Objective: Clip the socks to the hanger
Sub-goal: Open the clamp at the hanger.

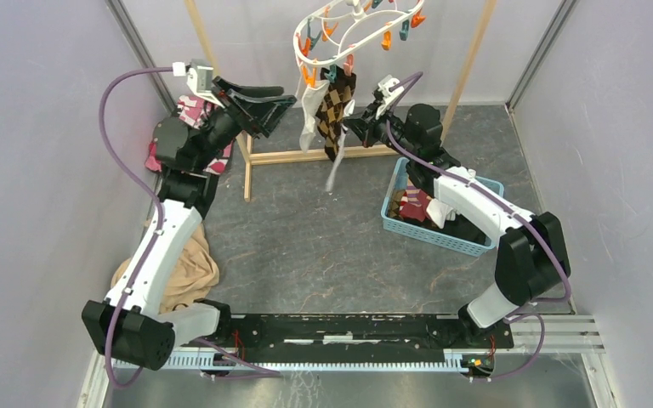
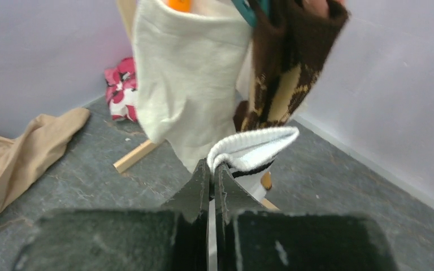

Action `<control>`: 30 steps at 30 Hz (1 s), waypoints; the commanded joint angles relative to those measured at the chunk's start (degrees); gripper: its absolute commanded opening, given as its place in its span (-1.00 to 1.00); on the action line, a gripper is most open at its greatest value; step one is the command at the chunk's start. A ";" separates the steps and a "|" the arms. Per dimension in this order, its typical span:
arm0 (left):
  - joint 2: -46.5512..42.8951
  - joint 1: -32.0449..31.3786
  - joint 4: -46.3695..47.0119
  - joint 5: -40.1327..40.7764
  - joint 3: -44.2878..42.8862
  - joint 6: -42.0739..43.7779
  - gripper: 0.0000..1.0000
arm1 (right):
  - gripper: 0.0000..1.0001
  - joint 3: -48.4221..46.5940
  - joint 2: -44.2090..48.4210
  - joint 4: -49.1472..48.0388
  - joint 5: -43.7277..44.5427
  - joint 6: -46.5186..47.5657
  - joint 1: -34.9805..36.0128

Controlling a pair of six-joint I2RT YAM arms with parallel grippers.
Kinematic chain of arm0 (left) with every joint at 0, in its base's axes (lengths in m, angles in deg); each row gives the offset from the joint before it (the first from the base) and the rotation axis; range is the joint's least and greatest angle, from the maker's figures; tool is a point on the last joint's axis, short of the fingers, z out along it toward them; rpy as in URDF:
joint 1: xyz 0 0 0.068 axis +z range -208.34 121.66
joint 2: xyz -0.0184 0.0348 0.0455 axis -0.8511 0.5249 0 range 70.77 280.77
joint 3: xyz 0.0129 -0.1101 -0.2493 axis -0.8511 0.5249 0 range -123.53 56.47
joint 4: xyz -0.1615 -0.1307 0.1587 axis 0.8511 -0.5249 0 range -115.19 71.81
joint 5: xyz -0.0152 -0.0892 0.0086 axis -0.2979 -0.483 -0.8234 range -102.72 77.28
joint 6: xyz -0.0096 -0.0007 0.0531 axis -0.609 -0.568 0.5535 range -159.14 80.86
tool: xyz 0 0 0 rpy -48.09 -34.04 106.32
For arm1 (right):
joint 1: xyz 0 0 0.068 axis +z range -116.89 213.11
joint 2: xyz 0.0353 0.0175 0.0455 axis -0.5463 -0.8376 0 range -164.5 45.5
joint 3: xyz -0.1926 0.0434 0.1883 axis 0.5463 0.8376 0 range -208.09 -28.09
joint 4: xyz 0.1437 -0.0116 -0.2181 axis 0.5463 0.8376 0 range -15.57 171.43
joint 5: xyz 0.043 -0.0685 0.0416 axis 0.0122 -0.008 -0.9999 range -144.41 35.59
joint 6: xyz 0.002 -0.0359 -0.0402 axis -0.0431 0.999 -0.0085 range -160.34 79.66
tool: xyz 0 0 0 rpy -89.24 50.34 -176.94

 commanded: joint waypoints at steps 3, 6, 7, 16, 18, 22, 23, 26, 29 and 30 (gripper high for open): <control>3.53 -6.25 2.25 -0.94 -2.39 -1.34 0.26 | -1.00 -1.84 1.85 -9.59 -4.47 1.01 3.23; 6.53 -8.78 1.04 1.74 -4.02 0.85 0.26 | -1.00 -1.34 1.82 -11.45 -5.51 0.03 4.19; 7.65 -9.26 0.43 3.13 -4.77 1.54 0.26 | -1.00 -0.96 1.86 -12.49 -5.95 -0.47 4.38; 20.50 -14.30 -0.28 7.61 -16.42 4.32 0.24 | -1.00 3.51 4.61 -12.76 -2.53 -0.25 3.89; 23.47 -15.03 -0.14 7.77 -19.25 3.90 0.24 | -1.00 5.30 6.67 -11.34 -0.45 0.12 2.71; 29.28 -16.16 0.81 6.51 -23.64 3.76 0.25 | -1.00 10.06 11.48 -9.78 1.41 0.06 -1.27; 30.80 -16.38 1.22 5.84 -24.78 3.61 0.27 | -1.00 11.10 12.51 -9.52 1.35 0.26 -2.13; 35.41 -16.98 3.26 4.76 -27.97 1.53 0.33 | -1.00 13.03 15.24 -7.76 1.55 1.28 -4.16; 39.06 -17.56 3.66 6.48 -30.84 1.34 0.41 | -1.00 13.98 16.89 -6.60 1.96 1.79 -6.06; 40.11 -17.67 3.60 8.02 -31.31 1.49 0.42 | -1.00 14.07 17.37 -6.23 2.05 1.87 -6.92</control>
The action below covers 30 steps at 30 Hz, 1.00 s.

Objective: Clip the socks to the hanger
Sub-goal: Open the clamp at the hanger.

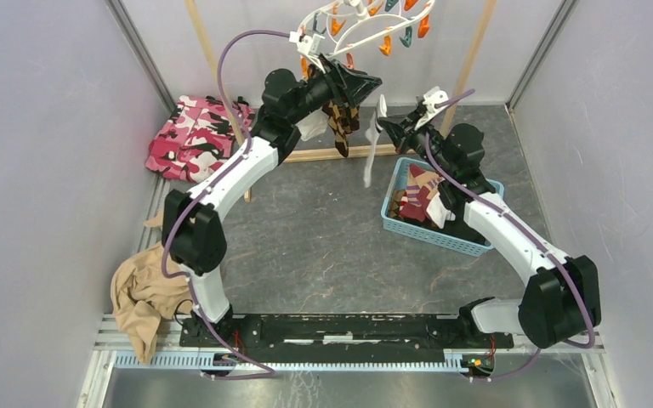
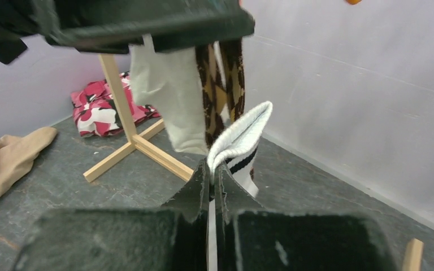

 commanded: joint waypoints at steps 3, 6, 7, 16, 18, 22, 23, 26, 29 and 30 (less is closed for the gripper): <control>4.30 -0.63 2.20 6.74 -5.09 1.47 0.45 | -1.00 0.38 4.10 0.85 0.85 1.36 -4.29; 4.21 -0.27 1.13 10.97 -5.02 3.16 0.47 | -1.00 -1.02 4.31 1.14 -0.22 1.48 -6.51; 4.04 -0.09 0.87 12.20 -4.77 3.30 0.47 | -1.00 -1.60 4.23 1.24 -0.59 1.48 -6.98; -0.98 3.58 5.88 13.79 2.55 3.86 0.53 | -1.00 -3.50 4.40 0.16 -13.01 1.96 -8.41; -1.49 4.79 8.85 9.25 4.14 3.73 0.62 | -1.00 -4.44 4.48 0.22 -15.88 2.42 -8.39; -1.15 7.79 17.68 -3.70 7.07 1.82 0.71 | -1.00 -7.82 4.16 3.39 -19.16 5.09 -8.38; -0.94 8.65 19.76 -7.24 7.32 1.49 0.72 | -1.00 -8.74 3.77 4.24 -19.95 5.18 -8.41; -0.22 10.44 22.06 -12.94 7.37 1.40 0.73 | -1.00 -10.55 2.72 4.61 -22.45 6.60 -8.38; 0.41 11.88 25.13 -17.49 7.58 1.23 0.75 | -1.00 -12.02 1.28 3.30 -25.21 5.74 -8.29; 0.60 12.25 26.46 -19.05 7.85 1.30 0.77 | -1.00 -12.41 0.79 2.84 -26.04 4.99 -8.29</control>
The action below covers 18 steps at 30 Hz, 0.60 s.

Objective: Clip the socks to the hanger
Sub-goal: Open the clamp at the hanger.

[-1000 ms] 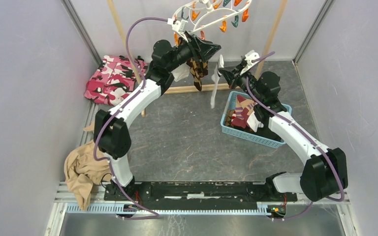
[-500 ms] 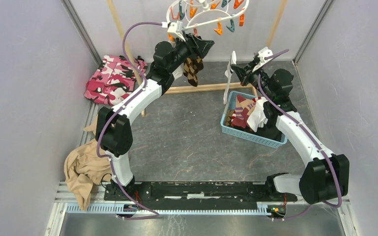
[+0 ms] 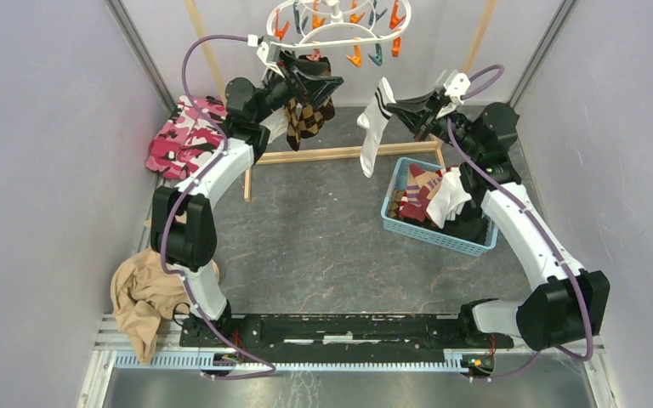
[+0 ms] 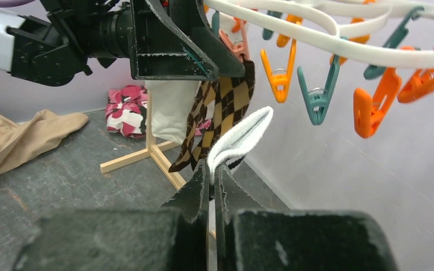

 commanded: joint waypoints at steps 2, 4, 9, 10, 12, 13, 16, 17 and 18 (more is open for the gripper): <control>0.11 1.97 12.10 -12.65 0.39 -0.34 0.81 | -1.00 -4.40 -3.06 -3.52 -7.43 -1.34 0.40; 0.94 2.51 14.00 -15.18 0.12 -0.16 0.84 | -1.00 -6.02 -4.48 -3.65 -9.32 -1.35 1.02; 4.15 3.50 20.23 -20.41 -1.80 -3.68 0.86 | -1.00 -10.09 -7.22 -0.47 -11.00 1.92 2.51; 4.78 3.62 21.26 -21.10 -2.32 -4.64 0.86 | -1.00 -10.91 -7.65 0.33 -10.82 2.59 2.64; 6.33 3.78 22.27 -22.32 -3.62 -6.16 0.86 | -1.00 -12.43 -9.13 0.80 -10.84 3.25 2.69; 7.11 3.82 22.56 -23.07 -4.36 -6.82 0.87 | -1.00 -13.55 -10.02 0.92 -11.12 3.24 2.81; 9.90 3.82 25.65 -23.69 -6.41 -10.45 0.88 | -1.00 -17.67 -13.61 1.79 -12.78 2.76 3.19; 10.92 3.82 27.10 -23.95 -7.14 -11.93 0.88 | -1.00 -18.43 -14.38 1.78 -13.11 2.67 3.41; 11.85 3.82 28.28 -24.26 -8.03 -13.37 0.87 | -1.00 -19.22 -15.21 1.73 -13.52 2.71 3.60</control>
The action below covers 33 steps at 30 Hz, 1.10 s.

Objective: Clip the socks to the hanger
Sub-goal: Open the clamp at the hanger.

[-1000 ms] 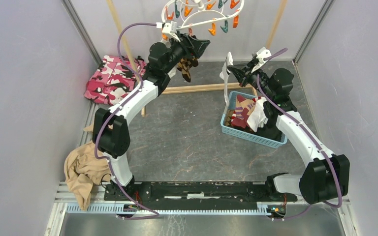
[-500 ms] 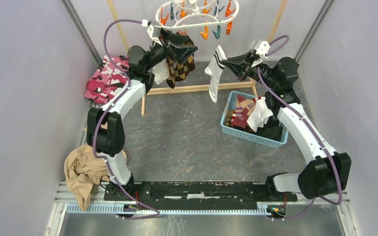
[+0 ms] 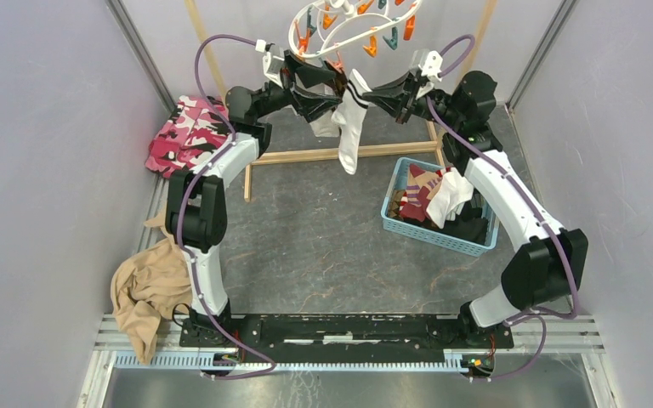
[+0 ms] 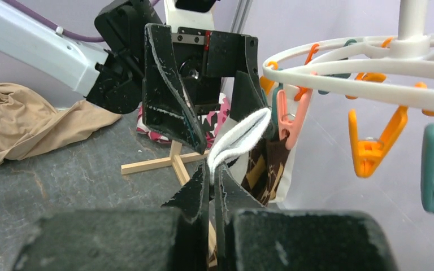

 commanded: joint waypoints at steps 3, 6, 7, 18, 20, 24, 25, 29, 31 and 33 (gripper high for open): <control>5.01 0.33 11.54 -4.11 -6.44 -11.02 0.88 | -1.00 -6.35 -4.49 -0.37 -3.72 0.95 1.06; 5.70 0.33 12.85 -5.07 -6.71 -12.19 0.88 | -1.00 -7.20 -5.46 -0.55 -5.41 1.05 1.49; 5.81 0.33 13.01 -5.66 -6.71 -12.56 0.88 | -1.00 -7.43 -5.70 -0.71 -6.13 1.13 1.69; 6.80 0.33 19.00 -7.83 -5.28 -18.87 0.62 | -1.00 -9.02 -6.40 -1.19 -6.30 2.28 2.19; 6.87 0.33 19.64 -7.91 -5.27 -19.69 0.51 | -1.00 -9.28 -6.69 -1.34 -5.82 2.19 2.22; 7.07 0.33 21.51 -7.60 -5.23 -21.35 0.22 | -1.00 -10.27 -7.76 -0.39 -4.50 2.17 2.42; 7.15 0.33 21.99 -7.35 -5.34 -21.84 0.11 | -1.00 -10.63 -8.04 0.07 -4.08 2.28 2.44; 7.20 0.33 23.96 -6.78 -5.59 -23.65 0.03 | -1.00 -11.17 -8.44 2.58 -2.02 4.04 2.50; 7.34 0.33 24.89 -6.64 -5.62 -24.54 0.04 | -1.00 -11.55 -8.59 4.30 -0.91 4.96 2.55; 7.48 0.33 26.14 -6.36 -5.76 -25.58 0.05 | -1.00 -11.83 -8.75 5.21 -0.33 5.42 2.63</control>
